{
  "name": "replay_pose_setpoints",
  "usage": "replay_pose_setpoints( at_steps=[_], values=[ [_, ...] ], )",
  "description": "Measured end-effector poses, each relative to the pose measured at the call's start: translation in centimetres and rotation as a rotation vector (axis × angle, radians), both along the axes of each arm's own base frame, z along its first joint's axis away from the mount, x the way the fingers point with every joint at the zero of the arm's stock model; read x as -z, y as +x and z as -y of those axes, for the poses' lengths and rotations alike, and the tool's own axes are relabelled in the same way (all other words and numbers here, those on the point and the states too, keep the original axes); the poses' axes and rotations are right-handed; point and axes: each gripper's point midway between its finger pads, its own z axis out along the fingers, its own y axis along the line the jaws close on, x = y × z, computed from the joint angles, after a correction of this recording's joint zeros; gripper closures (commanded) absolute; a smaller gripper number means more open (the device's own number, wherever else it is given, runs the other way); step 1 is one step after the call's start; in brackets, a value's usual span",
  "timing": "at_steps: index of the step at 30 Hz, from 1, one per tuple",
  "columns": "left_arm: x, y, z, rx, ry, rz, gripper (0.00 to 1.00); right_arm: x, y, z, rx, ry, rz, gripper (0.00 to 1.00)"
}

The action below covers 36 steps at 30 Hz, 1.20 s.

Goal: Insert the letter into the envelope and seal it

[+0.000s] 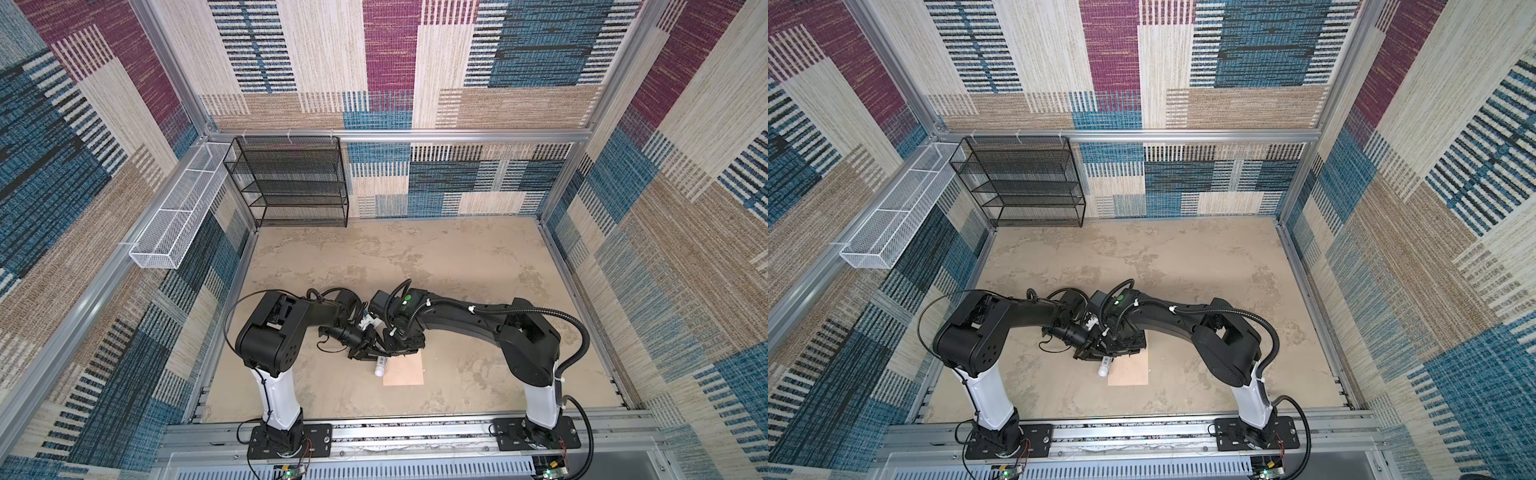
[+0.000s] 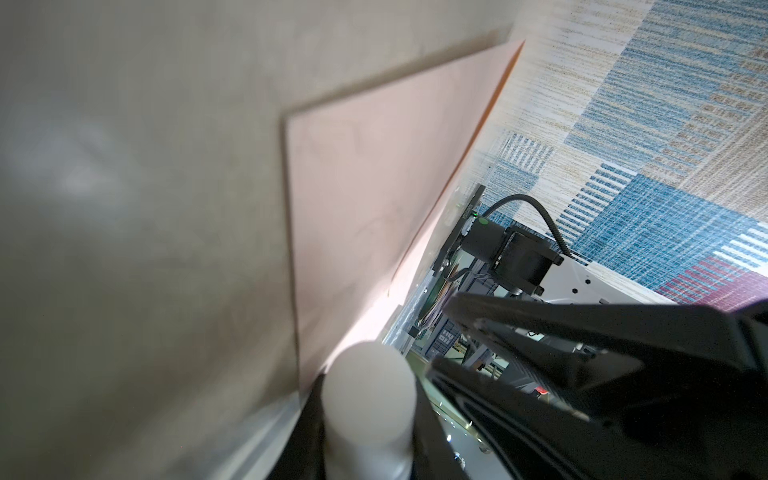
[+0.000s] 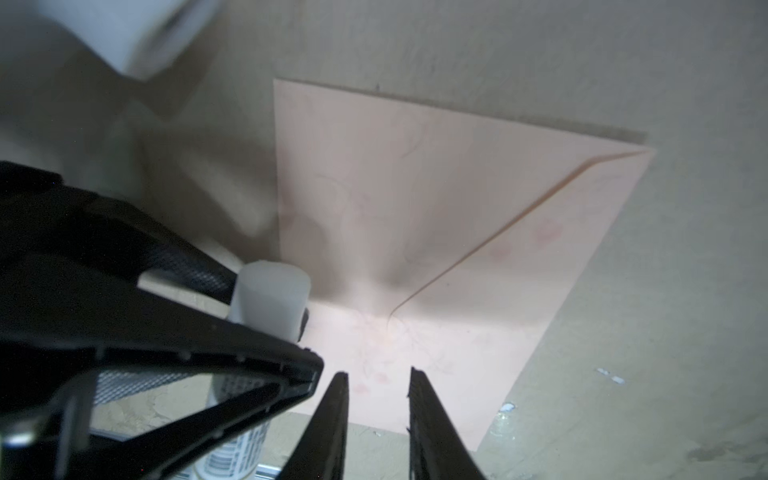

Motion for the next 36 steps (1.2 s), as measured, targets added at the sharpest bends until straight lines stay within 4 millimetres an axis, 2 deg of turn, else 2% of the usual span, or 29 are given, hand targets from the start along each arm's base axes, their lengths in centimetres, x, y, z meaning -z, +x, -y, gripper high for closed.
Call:
replay_pose_setpoints(
  at_steps=[9, 18, 36],
  values=[
    [0.0, 0.0, 0.0, 0.0, 0.0, 0.0, 1.0, 0.9, 0.8, 1.2, 0.011, -0.043, 0.011, 0.89],
    [0.0, 0.0, 0.0, 0.001, 0.0, -0.001, 1.0, 2.8, 0.2, 1.7, -0.001, -0.075, -0.022, 0.92],
    [0.0, 0.0, 0.0, 0.002, -0.001, -0.001, 1.0, 3.3, -0.2, 1.3, -0.001, -0.062, -0.065, 0.81]
  ],
)
